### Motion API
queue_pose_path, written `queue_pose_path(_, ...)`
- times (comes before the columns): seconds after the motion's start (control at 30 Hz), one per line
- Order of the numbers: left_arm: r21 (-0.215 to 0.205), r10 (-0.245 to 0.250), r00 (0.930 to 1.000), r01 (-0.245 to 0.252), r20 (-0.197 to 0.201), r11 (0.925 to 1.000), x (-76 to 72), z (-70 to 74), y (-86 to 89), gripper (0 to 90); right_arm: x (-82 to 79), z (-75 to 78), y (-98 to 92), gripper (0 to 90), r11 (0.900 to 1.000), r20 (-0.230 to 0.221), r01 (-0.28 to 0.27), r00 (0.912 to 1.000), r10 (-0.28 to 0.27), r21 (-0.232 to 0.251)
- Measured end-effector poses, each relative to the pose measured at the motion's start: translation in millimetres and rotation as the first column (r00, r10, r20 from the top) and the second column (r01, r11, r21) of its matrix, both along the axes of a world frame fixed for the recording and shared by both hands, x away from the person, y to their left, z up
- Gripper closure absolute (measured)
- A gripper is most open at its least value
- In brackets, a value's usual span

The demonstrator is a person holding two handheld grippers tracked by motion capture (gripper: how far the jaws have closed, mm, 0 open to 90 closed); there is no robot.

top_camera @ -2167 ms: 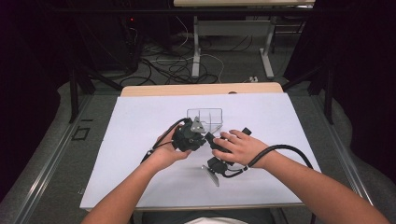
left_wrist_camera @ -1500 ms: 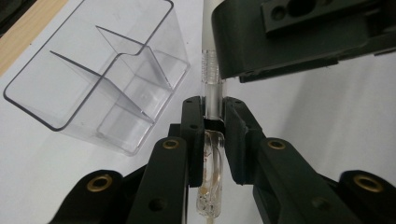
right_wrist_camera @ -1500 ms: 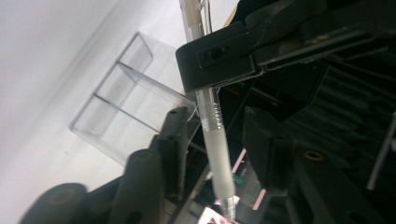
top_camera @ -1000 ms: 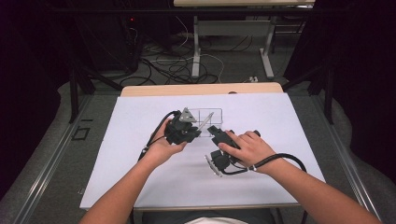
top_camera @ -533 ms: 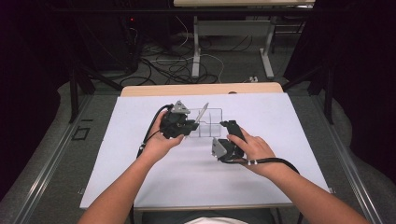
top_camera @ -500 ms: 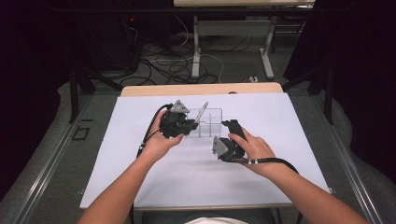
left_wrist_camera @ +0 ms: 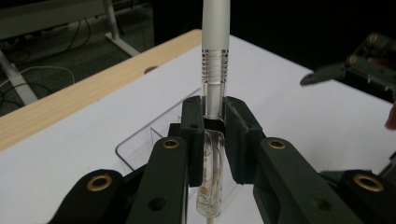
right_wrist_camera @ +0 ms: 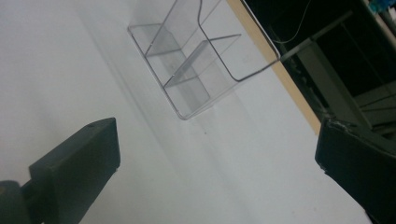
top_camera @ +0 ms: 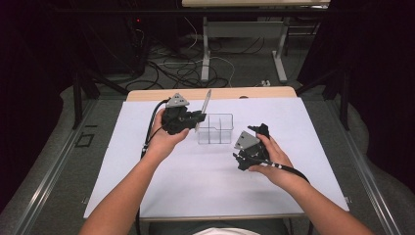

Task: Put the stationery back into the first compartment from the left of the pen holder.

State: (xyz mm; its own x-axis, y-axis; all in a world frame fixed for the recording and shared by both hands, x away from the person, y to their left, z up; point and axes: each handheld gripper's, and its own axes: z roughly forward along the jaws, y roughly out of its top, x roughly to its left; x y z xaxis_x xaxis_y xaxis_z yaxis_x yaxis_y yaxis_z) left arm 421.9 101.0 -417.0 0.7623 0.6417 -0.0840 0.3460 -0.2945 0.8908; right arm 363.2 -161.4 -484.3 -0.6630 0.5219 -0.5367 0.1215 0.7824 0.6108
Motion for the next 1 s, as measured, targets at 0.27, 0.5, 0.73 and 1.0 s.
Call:
queue_pose_path(0.27, -0.085, 0.066, 0.9972, -0.063, 0.035, 0.9944, 11.0, -0.9, 0.4, 79.5, 2.9, -4.4, -22.3, 0.0, 0.960, -0.090, 0.125, 0.9904, -0.105, 0.250)
queue_pose_path(0.5, -0.102, 0.113, 0.9928, -0.108, 0.041, 0.9889, 20.7, -7.8, -3.0, 79.5, 5.8, -8.1, -33.1, 0.0, 0.908, -0.188, 0.204, 0.9718, -0.142, 0.366)
queue_pose_path(0.73, -0.109, 0.145, 0.9892, -0.142, 0.020, 0.9838, 28.2, -19.6, -7.2, 79.5, 6.3, -12.3, -35.7, 0.0, 0.883, -0.210, 0.223, 0.9667, -0.146, 0.412)
queue_pose_path(1.0, -0.091, 0.161, 0.9870, -0.161, -0.008, 0.9828, 35.5, -33.8, -12.6, 79.5, 5.2, -13.0, -40.1, 0.0, 0.852, -0.231, 0.250, 0.9602, -0.156, 0.460)
